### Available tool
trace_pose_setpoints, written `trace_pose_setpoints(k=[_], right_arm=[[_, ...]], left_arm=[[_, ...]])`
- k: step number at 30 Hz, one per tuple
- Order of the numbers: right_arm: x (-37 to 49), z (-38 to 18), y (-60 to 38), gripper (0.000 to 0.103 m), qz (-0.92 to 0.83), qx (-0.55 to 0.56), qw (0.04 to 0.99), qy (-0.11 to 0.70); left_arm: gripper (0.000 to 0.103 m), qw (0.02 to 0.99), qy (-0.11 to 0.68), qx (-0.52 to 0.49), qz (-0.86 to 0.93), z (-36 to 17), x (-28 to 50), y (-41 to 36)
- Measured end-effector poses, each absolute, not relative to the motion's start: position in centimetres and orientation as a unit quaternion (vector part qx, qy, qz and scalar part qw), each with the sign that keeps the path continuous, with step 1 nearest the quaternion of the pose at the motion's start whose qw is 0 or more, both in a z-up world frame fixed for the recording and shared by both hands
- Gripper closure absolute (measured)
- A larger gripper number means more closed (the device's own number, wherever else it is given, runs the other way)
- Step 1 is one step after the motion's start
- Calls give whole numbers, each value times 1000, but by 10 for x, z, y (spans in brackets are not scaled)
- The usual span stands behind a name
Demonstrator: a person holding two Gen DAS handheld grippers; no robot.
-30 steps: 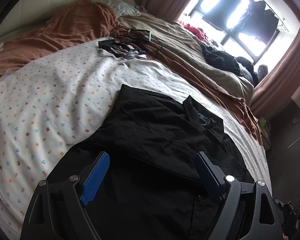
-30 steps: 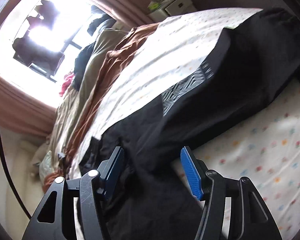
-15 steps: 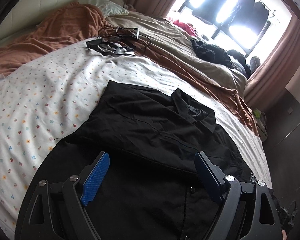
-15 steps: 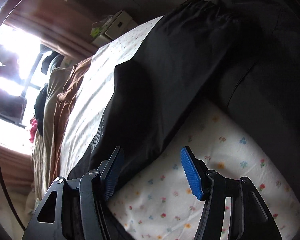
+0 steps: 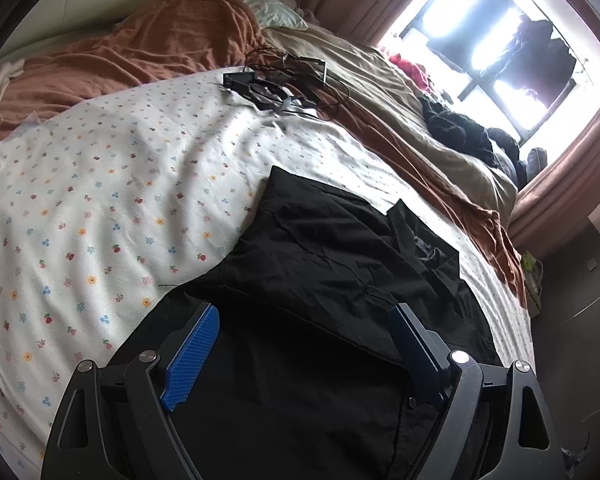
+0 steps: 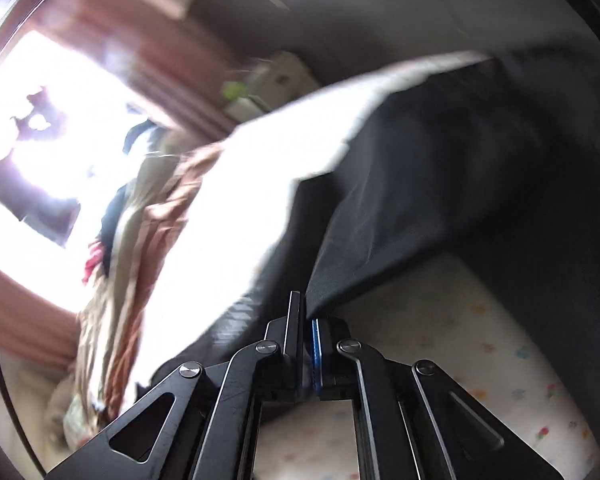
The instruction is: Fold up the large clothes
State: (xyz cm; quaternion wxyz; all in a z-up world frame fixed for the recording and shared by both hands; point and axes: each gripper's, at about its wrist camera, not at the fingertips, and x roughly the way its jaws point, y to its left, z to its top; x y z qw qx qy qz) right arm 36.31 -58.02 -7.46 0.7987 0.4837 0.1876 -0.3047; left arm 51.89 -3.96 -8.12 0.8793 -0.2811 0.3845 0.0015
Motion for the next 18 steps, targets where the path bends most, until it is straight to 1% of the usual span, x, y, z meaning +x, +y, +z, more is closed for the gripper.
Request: trace_pose_setpoints(k=[6, 12, 18], right_arm=[[373, -11, -537, 98, -229, 456, 847, 147], [396, 39, -484, 98, -140, 428, 885, 119], [420, 62, -419, 98, -63, 401, 906, 118]], left_arm=[[15, 879, 380, -289, -4, -78, 516, -34], [15, 876, 373, -305, -15, -73, 511, -27], [15, 869, 365, -334, -18, -71, 508, -11]])
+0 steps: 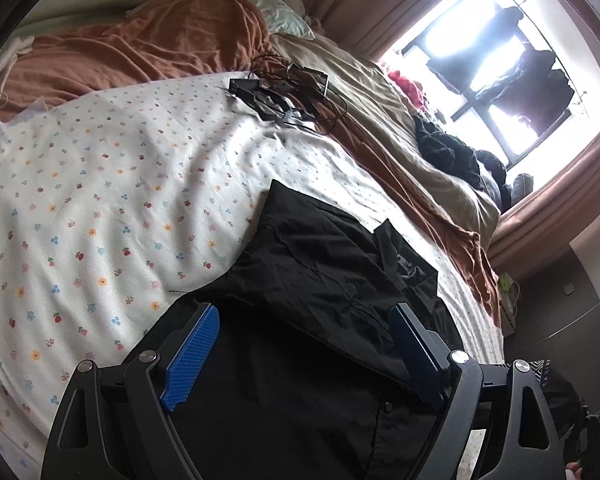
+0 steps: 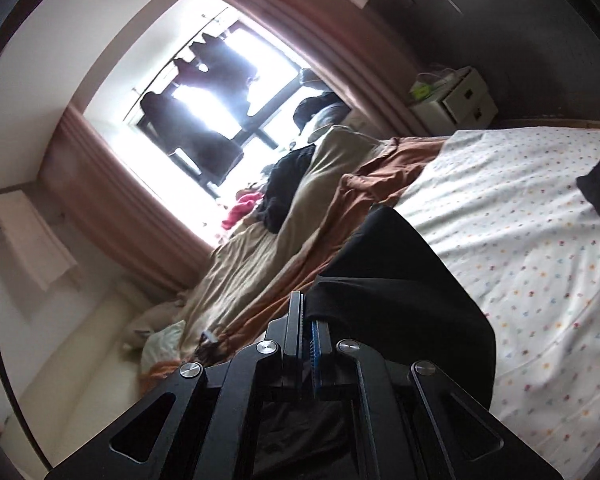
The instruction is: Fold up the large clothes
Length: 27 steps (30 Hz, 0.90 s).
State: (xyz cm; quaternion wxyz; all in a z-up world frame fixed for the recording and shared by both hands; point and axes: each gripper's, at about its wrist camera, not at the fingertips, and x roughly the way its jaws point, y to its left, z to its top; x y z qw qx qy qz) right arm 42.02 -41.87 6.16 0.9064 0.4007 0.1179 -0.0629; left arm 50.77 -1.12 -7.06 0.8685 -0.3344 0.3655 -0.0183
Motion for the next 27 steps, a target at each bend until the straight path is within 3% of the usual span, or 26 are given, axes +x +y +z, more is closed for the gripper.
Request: trace_pose_setpoints(k=[12, 17, 18, 19, 21, 27], right_arm=[[502, 10, -330, 98, 24, 370, 910, 186], [544, -54, -301, 97, 34, 365, 886, 285], [553, -70, -297, 90, 40, 370, 872, 318], [559, -85, -294, 72, 44, 379, 856, 348], [562, -107, -291, 45, 47, 400, 831, 384], [539, -120, -301, 44, 37, 430, 803, 410]], left_arm=[[15, 857, 362, -367, -7, -73, 505, 18], [15, 850, 363, -381, -3, -76, 506, 23], [15, 851, 363, -379, -3, -76, 506, 23], [15, 853, 363, -375, -3, -75, 506, 22], [15, 854, 365, -370, -3, -76, 506, 21], [15, 856, 371, -361, -5, -78, 508, 12]])
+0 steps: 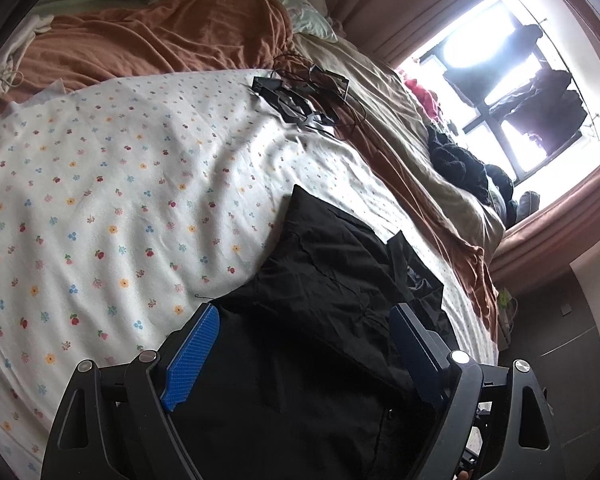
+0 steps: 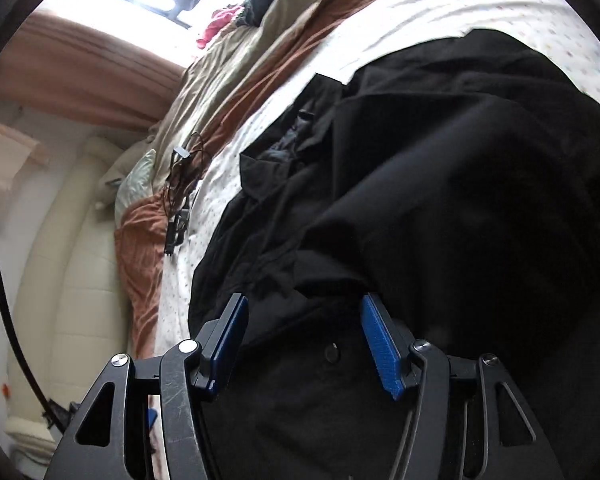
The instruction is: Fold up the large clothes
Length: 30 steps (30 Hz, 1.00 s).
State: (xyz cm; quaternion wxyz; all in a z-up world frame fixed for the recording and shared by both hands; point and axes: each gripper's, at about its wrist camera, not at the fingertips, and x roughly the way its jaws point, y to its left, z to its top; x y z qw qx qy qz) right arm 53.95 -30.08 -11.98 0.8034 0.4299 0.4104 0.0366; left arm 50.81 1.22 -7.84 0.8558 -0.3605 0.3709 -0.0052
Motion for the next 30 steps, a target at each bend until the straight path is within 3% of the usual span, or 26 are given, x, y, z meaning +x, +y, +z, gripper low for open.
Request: trace_pose_setpoints(k=[13, 30], right_arm=[[470, -146, -372, 43, -64, 576, 727, 367], [471, -147, -365, 43, -125, 517, 738, 415]], left_arm=[[15, 863, 377, -335, -2, -78, 510, -3], [15, 865, 390, -316, -1, -83, 514, -15]])
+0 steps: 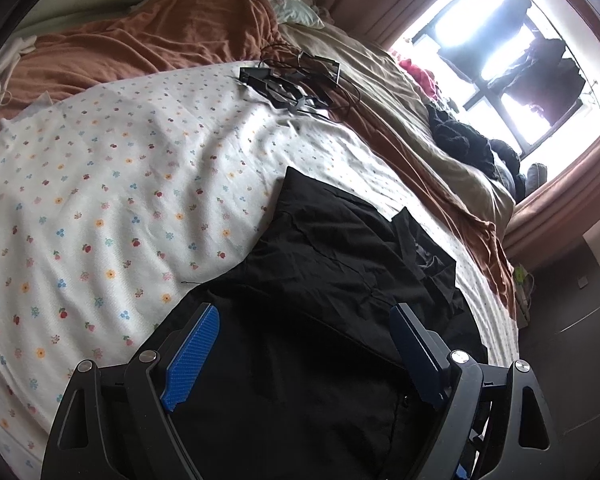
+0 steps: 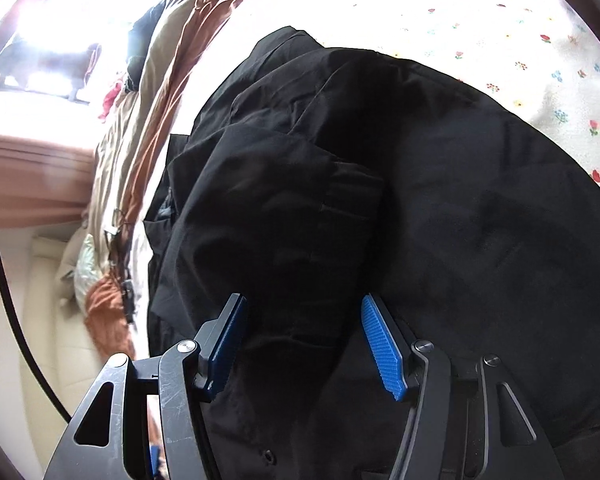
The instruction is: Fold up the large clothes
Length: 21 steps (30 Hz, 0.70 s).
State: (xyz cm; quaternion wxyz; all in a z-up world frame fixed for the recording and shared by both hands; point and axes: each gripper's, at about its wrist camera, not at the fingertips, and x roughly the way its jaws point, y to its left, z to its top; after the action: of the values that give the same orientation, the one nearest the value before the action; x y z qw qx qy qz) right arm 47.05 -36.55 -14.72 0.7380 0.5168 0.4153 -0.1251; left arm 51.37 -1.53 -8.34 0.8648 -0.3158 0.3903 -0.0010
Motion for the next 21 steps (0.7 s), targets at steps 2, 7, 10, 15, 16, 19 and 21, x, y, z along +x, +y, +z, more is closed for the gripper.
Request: trace_pose_setpoints(k=[2, 7, 10, 15, 16, 19, 21], right_arm=[[477, -151, -365, 43, -122, 511, 742, 417], [492, -154, -370, 47, -107, 495, 757, 412], [492, -157, -376, 89, -109, 490, 763, 407], [490, -149, -379, 97, -68, 510, 774, 368], [492, -139, -376, 97, -53, 501, 787, 357], [498, -111, -362, 98, -18, 465, 820, 333], [503, -91, -349, 99, 9, 436, 842, 317]], left_arm=[[15, 865, 391, -316, -1, -84, 514, -15], [15, 864, 394, -313, -3, -86, 513, -16], [15, 864, 393, -314, -3, -86, 513, -17], [15, 863, 388, -323, 1, -87, 512, -13], [15, 862, 387, -327, 1, -87, 512, -11], [15, 860, 383, -337, 2, -87, 511, -5], [15, 858, 381, -344, 1, -86, 510, -1]])
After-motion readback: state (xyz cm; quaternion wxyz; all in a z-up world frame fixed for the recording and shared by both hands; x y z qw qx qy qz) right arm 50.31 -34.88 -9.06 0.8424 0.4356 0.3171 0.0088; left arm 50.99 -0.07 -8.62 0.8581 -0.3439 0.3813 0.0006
